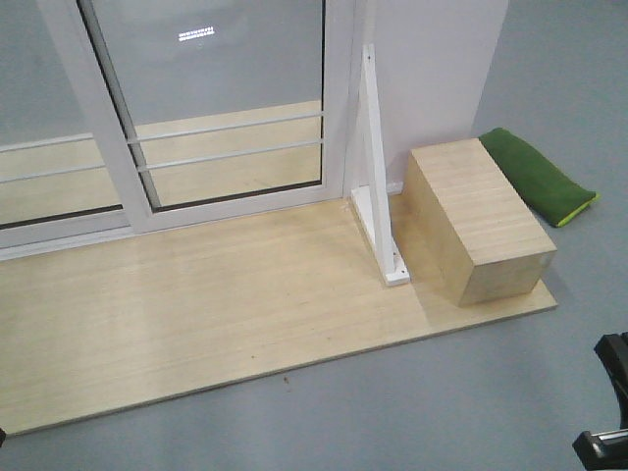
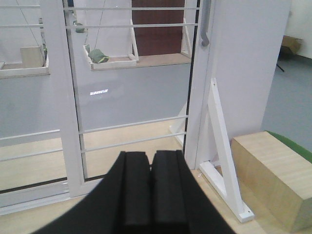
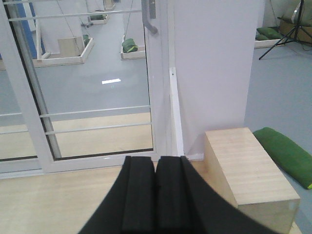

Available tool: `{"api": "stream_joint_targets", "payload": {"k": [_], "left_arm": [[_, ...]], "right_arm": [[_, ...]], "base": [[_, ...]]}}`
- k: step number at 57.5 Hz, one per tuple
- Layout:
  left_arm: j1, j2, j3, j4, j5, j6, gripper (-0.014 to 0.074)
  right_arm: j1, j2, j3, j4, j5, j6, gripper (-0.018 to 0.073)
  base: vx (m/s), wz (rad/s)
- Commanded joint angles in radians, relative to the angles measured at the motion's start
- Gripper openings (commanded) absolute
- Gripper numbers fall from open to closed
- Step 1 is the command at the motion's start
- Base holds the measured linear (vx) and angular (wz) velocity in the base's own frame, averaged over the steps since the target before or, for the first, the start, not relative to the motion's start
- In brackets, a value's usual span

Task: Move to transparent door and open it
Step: 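Approach the glass door and stop facing its silver handle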

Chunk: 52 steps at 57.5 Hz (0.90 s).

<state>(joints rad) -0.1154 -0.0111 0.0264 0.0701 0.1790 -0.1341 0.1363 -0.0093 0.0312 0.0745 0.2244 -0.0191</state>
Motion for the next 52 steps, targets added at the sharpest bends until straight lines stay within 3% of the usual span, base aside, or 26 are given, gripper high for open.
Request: {"api": "stream_joint_targets", "payload": {"k": [1, 52], "left_arm": [[0.001, -0.013, 0.031, -0.003, -0.08, -0.003, 0.0004], [0.001, -0.013, 0.031, -0.003, -0.08, -0.003, 0.0004]], "right_arm": [[-0.007, -0.015, 0.012, -0.002, -0.08, -0.003, 0.0002], [-0.007, -0.015, 0.012, -0.002, -0.08, -0.003, 0.0002]], "base": [[0.53, 0.04], [0.48, 0.18]]}}
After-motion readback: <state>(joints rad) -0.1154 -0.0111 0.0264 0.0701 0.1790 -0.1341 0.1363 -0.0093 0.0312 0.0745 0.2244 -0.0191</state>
